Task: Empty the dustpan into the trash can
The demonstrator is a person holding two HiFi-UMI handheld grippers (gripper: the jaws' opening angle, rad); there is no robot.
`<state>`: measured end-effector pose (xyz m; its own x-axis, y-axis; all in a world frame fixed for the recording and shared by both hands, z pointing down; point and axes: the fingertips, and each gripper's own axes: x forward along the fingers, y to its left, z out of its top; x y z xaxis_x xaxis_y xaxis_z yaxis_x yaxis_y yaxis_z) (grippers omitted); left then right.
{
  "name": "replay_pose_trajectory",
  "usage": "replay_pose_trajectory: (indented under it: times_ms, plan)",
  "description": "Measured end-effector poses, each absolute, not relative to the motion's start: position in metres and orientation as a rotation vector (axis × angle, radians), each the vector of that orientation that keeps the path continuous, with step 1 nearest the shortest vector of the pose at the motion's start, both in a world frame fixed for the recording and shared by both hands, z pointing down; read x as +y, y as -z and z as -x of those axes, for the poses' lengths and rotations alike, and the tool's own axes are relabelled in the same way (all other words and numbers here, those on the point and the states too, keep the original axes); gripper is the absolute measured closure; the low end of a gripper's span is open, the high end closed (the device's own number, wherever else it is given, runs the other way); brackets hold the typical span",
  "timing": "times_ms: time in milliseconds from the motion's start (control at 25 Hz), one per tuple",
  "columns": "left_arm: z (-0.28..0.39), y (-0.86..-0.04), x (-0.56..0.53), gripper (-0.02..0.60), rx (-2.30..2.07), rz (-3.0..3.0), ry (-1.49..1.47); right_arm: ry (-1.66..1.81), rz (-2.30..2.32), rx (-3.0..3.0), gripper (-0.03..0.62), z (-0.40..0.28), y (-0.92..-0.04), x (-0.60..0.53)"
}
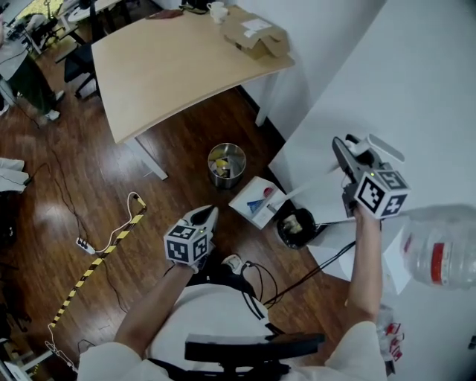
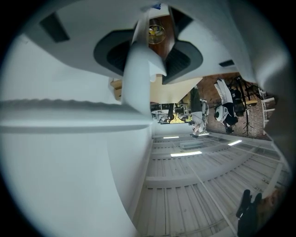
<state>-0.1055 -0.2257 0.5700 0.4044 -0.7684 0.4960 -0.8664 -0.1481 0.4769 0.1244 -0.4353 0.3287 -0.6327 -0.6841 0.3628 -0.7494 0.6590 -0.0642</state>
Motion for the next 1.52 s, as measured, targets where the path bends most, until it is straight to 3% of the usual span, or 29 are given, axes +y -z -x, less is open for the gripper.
replay_pose_trajectory:
  times_ms: [920,1520]
  plan:
    - [0.237,-0.579,-0.283,0.592,-1.567,-1.745,-0.03,-0.009,-0.951,-2.654,0.395,-0.028,-0.264,-0.571]
    - [0.237,-0.597,-0.277,0.592,-1.719,-1.519,0.076,-0.025,-0.758,-2.741,0.399,0.041,-0.302,-0.625]
